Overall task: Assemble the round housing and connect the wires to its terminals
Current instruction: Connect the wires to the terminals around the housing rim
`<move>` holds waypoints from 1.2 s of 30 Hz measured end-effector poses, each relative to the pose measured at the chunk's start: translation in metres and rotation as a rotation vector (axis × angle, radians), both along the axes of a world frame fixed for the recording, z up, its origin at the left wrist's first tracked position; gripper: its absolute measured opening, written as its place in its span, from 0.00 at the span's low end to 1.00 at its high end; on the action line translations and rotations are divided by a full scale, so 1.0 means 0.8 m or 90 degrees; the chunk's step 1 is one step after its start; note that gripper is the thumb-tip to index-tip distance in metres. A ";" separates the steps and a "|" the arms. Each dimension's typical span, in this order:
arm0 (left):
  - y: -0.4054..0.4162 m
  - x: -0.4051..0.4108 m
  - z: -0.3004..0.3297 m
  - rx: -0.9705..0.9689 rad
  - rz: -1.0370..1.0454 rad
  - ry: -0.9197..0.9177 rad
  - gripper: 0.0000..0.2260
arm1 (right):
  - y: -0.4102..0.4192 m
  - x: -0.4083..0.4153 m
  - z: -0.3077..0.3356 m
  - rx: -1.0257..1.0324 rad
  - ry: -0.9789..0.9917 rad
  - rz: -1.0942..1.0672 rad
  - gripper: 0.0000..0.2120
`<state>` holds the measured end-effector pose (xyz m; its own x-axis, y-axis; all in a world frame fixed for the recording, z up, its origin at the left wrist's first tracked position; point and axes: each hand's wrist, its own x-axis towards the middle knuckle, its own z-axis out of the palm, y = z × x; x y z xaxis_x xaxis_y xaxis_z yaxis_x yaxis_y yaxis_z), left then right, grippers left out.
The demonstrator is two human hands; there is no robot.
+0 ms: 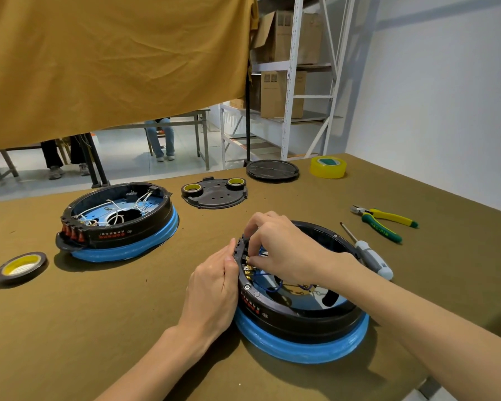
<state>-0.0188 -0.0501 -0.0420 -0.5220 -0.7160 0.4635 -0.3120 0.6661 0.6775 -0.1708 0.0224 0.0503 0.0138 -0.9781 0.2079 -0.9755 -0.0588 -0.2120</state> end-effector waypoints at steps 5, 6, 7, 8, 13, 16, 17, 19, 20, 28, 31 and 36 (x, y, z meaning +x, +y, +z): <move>-0.002 0.002 0.000 0.004 -0.024 0.020 0.27 | 0.015 -0.010 -0.002 0.021 -0.082 -0.009 0.07; -0.002 0.002 0.001 0.004 -0.025 0.021 0.28 | 0.020 -0.012 -0.004 0.004 -0.101 -0.006 0.08; -0.002 0.002 0.001 0.004 -0.026 0.022 0.30 | 0.024 -0.012 -0.007 -0.014 -0.120 -0.001 0.08; -0.001 0.002 0.002 0.004 -0.028 0.024 0.31 | 0.028 -0.011 -0.009 -0.027 -0.136 0.005 0.08; -0.001 0.003 0.003 0.004 -0.023 0.024 0.31 | 0.027 -0.007 -0.017 0.000 -0.101 0.012 0.07; -0.001 0.003 0.003 0.005 -0.020 0.023 0.31 | 0.025 -0.009 -0.018 0.003 -0.125 0.029 0.07; -0.001 0.003 0.003 0.004 -0.021 0.022 0.30 | 0.025 -0.011 -0.020 0.003 -0.130 0.035 0.07; -0.002 0.003 0.002 -0.001 -0.022 0.020 0.30 | 0.026 -0.014 -0.021 0.003 -0.161 0.042 0.07; -0.002 0.003 0.002 -0.003 -0.020 0.019 0.30 | 0.027 -0.014 -0.021 0.003 -0.176 0.043 0.07; 0.012 0.002 0.009 -0.079 0.038 -0.058 0.31 | 0.023 0.000 0.013 0.097 -0.012 0.022 0.08; 0.016 0.001 0.009 -0.069 0.035 -0.059 0.29 | 0.017 0.011 0.034 0.142 0.118 0.028 0.09; 0.020 0.000 0.009 -0.042 0.033 -0.053 0.28 | 0.008 0.026 0.044 0.140 0.214 0.039 0.09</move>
